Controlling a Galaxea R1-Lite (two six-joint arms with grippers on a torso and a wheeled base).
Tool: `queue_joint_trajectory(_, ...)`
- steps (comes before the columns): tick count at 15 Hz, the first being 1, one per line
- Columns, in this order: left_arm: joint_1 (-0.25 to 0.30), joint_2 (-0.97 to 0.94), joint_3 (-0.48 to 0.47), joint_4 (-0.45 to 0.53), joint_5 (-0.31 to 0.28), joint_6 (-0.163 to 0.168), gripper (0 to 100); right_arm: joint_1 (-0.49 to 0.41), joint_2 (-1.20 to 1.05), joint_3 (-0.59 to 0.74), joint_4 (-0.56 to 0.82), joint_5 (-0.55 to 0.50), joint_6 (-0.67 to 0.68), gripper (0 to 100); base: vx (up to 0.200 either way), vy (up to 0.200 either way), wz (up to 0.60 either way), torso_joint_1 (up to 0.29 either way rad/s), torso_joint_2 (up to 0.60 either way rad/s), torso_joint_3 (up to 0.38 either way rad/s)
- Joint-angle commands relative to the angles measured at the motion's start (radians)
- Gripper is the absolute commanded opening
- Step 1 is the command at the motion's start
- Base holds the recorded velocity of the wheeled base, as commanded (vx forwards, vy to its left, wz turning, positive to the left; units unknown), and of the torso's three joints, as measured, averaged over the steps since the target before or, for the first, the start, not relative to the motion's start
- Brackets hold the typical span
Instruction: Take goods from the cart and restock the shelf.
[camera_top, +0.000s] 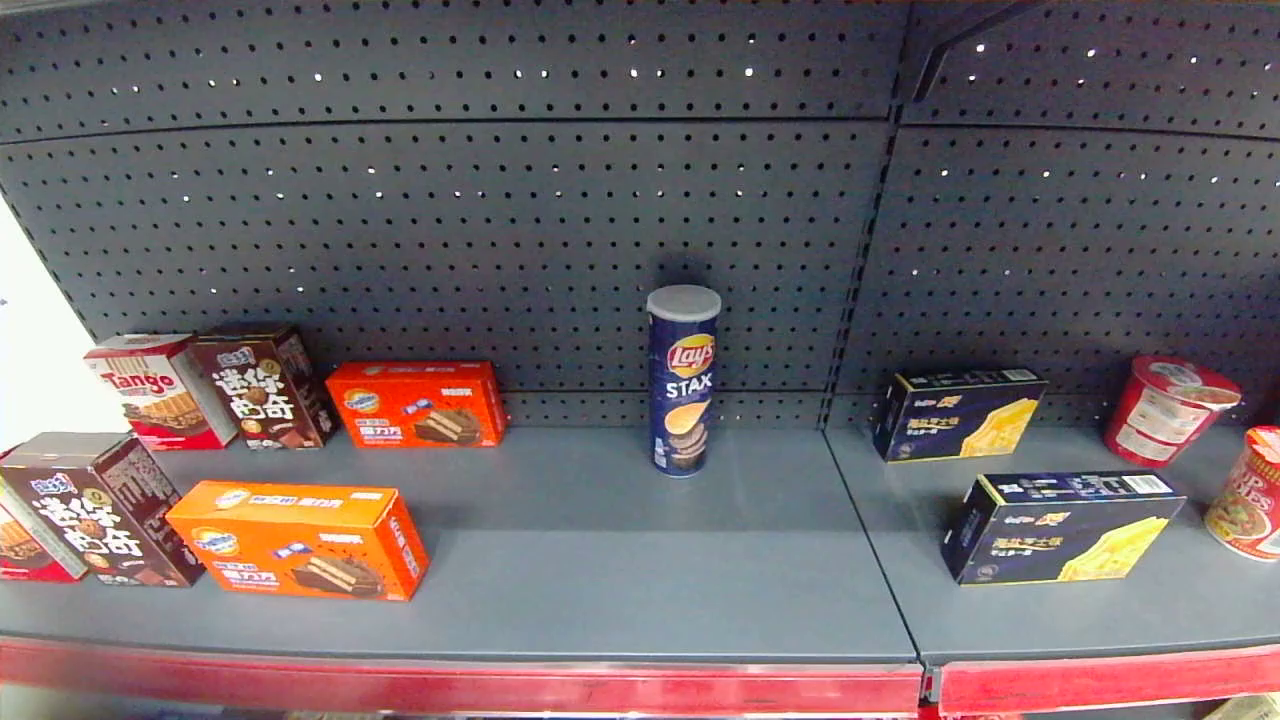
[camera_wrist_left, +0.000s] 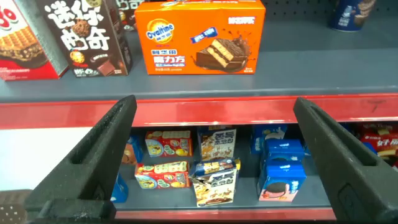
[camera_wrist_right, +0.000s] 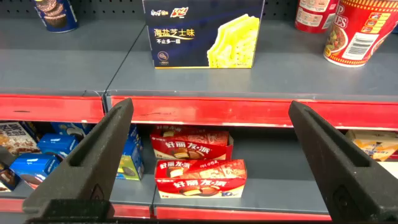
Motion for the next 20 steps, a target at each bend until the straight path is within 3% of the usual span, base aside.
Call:
queue_joint_trajectory(1, 0.000, 0.001, 0.000, 0.000, 0.005, -0.005, 100, 0.000, 0.001, 0.000, 0.000, 0.001, -0.002, 100, 0.000, 0.000, 0.00, 0.000, 0.00, 0.000)
queue_joint_trajectory(5, 0.000, 0.001, 0.000, 0.000, 0.002, 0.000, 100, 0.000, 0.001, 0.000, 0.000, 0.000, -0.002, 100, 0.000, 0.000, 0.00, 0.000, 0.00, 0.000)
queue_joint_trajectory(20, 0.000, 0.001, 0.000, 0.000, 0.002, 0.000, 100, 0.000, 0.001, 0.000, 0.000, -0.003, -0.002, 100, 0.000, 0.000, 0.60, 0.002, 0.00, 0.002)
